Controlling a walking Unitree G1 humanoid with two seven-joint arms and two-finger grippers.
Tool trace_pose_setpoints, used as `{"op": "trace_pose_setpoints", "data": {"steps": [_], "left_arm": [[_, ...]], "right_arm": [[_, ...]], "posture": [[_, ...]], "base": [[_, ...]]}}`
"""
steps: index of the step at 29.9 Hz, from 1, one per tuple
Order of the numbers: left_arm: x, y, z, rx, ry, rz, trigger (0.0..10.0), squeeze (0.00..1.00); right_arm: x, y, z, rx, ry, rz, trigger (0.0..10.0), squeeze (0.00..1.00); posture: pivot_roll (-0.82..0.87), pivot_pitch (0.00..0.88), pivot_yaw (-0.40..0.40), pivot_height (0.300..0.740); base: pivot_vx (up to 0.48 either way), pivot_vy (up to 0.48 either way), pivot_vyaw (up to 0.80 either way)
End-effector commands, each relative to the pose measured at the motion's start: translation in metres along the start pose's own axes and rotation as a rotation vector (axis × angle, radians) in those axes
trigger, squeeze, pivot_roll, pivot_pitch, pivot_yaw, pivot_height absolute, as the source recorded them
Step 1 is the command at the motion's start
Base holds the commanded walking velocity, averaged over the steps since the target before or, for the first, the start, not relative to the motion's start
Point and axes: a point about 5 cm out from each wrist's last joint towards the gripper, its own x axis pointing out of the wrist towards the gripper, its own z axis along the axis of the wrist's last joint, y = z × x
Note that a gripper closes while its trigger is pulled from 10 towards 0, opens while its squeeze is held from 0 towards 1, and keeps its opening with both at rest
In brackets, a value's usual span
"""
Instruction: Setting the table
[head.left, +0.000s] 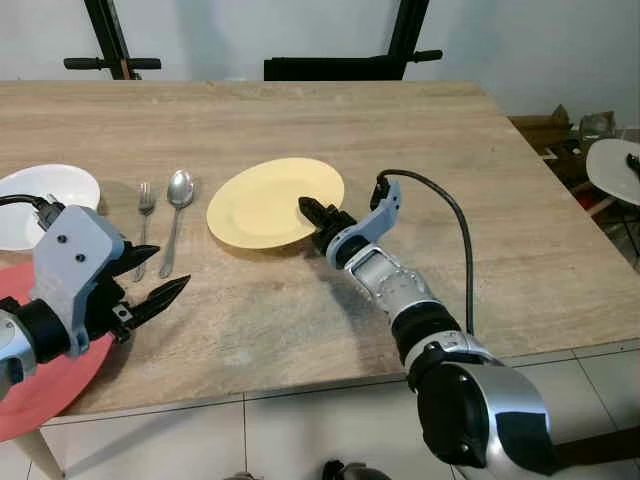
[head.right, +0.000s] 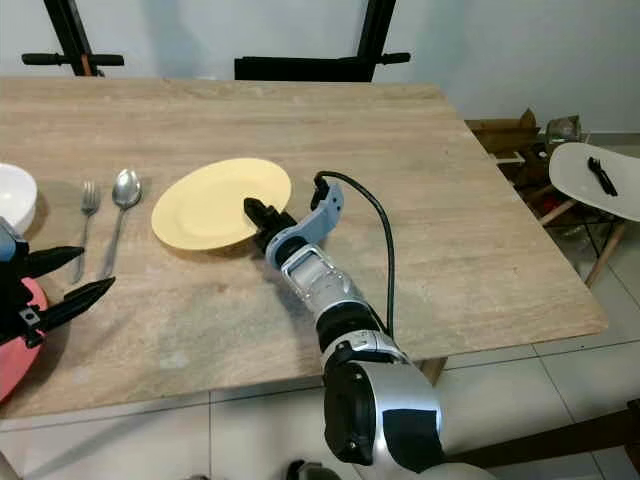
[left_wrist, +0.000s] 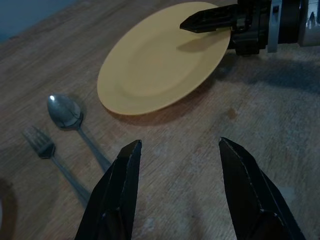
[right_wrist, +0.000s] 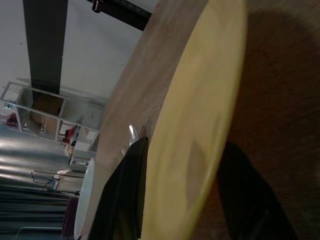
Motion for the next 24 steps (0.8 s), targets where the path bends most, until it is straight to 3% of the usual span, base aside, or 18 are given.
{"op": "trace_pose_setpoints", "data": {"steps": [1,8,22,23,24], "left_arm": [[0.001,-0.004,0.003,0.003,-0.006,-0.016,10.0,0.0],[0.005,-0.006,0.002,-0.005,-0.012,-0.016,10.0,0.0],[0.019,-0.013,-0.001,-0.031,-0.04,-0.031,10.0,0.0],[0.021,-0.013,-0.001,-0.031,-0.046,-0.028,10.0,0.0],[0.024,-0.014,-0.001,-0.038,-0.058,-0.017,10.0,0.0]], "right_arm": [[0.001,0.002,0.0,-0.007,-0.002,0.009,10.0,0.0],[-0.015,-0.014,0.022,-0.048,-0.053,-0.012,10.0,0.0],[-0.077,-0.055,0.035,-0.163,-0.021,-0.11,10.0,0.0],[-0.085,-0.056,0.042,-0.189,-0.053,-0.115,10.0,0.0],[-0.094,-0.052,0.052,-0.294,-0.116,-0.098,10.0,0.0]], "posture": [[0.08,0.041,-0.016,0.74],[0.08,0.041,-0.016,0.74],[-0.01,0.016,-0.027,0.74],[-0.01,0.016,-0.027,0.74],[-0.03,0.01,-0.022,0.74]], "base": [[0.0,0.0,0.0],[0.0,0.0,0.0],[0.0,0.0,0.0],[0.0,0.0,0.0],[0.0,0.0,0.0]]}}
